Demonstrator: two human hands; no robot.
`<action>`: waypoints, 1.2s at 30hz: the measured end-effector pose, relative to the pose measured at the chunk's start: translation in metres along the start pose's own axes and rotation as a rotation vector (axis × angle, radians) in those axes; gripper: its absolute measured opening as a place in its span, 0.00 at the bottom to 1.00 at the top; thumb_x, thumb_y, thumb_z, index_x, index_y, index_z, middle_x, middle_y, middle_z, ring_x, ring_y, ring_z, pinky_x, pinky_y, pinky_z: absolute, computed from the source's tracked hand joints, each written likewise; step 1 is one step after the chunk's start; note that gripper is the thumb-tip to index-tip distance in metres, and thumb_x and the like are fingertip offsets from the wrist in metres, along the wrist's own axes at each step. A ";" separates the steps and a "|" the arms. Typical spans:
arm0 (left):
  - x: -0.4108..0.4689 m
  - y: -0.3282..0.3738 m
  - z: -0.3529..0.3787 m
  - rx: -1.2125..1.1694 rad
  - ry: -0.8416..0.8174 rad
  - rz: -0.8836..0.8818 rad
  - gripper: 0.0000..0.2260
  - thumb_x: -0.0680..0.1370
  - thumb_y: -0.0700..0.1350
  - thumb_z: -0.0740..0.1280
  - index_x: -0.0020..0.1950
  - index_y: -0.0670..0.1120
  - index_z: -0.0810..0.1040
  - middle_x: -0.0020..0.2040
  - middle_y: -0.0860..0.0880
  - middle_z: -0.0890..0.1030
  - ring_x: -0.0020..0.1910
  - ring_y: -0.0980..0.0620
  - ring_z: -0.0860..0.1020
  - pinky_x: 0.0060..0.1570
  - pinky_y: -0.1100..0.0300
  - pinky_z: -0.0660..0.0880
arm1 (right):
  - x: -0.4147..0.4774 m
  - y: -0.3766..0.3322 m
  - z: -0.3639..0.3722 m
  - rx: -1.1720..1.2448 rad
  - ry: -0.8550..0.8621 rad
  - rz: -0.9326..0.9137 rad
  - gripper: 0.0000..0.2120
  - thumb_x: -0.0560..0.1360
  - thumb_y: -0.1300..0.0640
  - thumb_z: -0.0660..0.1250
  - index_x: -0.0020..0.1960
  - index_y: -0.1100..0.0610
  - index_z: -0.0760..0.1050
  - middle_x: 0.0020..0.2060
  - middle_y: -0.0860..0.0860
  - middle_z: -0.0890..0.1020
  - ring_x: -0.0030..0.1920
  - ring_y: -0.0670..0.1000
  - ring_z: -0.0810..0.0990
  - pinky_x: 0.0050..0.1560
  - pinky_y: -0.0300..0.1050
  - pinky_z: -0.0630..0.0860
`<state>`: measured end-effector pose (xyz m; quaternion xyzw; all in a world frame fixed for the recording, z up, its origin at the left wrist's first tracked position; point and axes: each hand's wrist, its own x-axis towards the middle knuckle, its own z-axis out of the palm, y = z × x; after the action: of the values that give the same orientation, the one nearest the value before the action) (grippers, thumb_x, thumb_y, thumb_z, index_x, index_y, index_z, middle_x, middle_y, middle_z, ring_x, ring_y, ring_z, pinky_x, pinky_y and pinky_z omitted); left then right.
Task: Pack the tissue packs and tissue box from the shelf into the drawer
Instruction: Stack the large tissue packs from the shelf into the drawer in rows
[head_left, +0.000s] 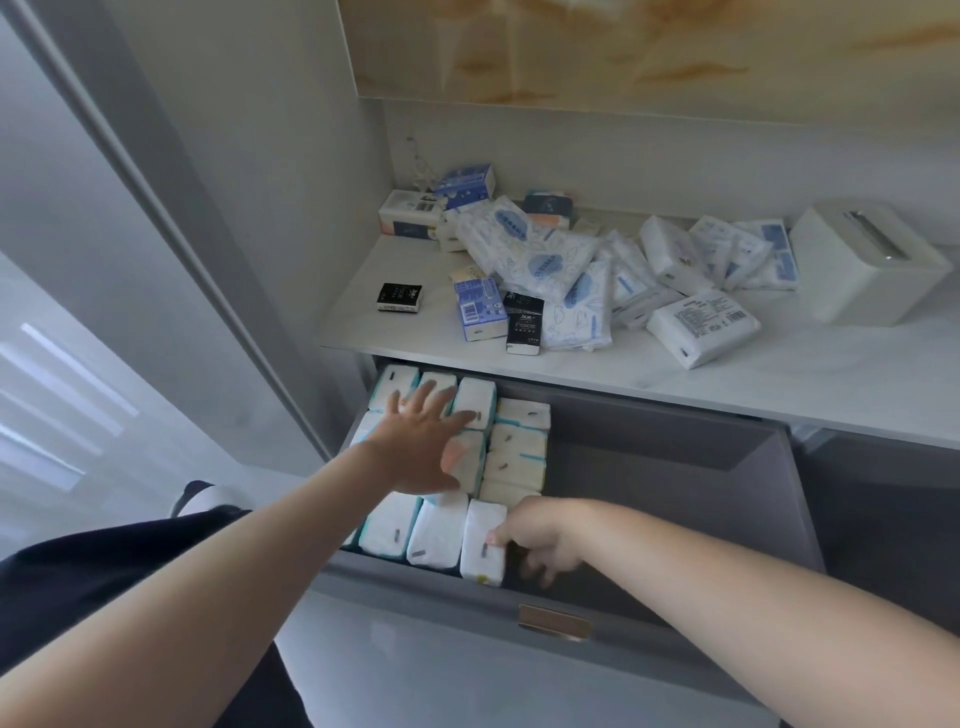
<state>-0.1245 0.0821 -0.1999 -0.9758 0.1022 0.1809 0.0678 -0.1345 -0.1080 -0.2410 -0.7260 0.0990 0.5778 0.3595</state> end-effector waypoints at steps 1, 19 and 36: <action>-0.001 -0.006 0.002 -0.009 -0.052 -0.062 0.46 0.71 0.68 0.67 0.80 0.57 0.44 0.80 0.48 0.40 0.79 0.40 0.40 0.73 0.33 0.47 | 0.000 0.000 -0.001 -0.016 -0.021 0.015 0.30 0.83 0.57 0.61 0.80 0.59 0.51 0.79 0.61 0.55 0.75 0.64 0.64 0.72 0.66 0.60; 0.011 0.019 -0.021 -0.764 0.197 -0.031 0.44 0.60 0.67 0.76 0.72 0.59 0.63 0.67 0.56 0.61 0.68 0.50 0.64 0.69 0.50 0.66 | -0.044 -0.040 -0.067 0.109 0.081 -0.332 0.16 0.70 0.59 0.58 0.55 0.60 0.75 0.47 0.58 0.80 0.43 0.59 0.82 0.46 0.55 0.80; -0.002 0.059 0.029 0.190 -0.086 0.323 0.37 0.75 0.68 0.62 0.79 0.55 0.54 0.80 0.47 0.53 0.79 0.44 0.45 0.76 0.45 0.46 | -0.066 0.019 -0.081 -0.389 0.161 -0.100 0.21 0.71 0.49 0.73 0.60 0.57 0.74 0.49 0.54 0.82 0.46 0.55 0.82 0.41 0.45 0.77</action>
<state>-0.1489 0.0296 -0.2313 -0.9272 0.2713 0.2206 0.1342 -0.1041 -0.1912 -0.1831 -0.8296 -0.0223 0.5075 0.2318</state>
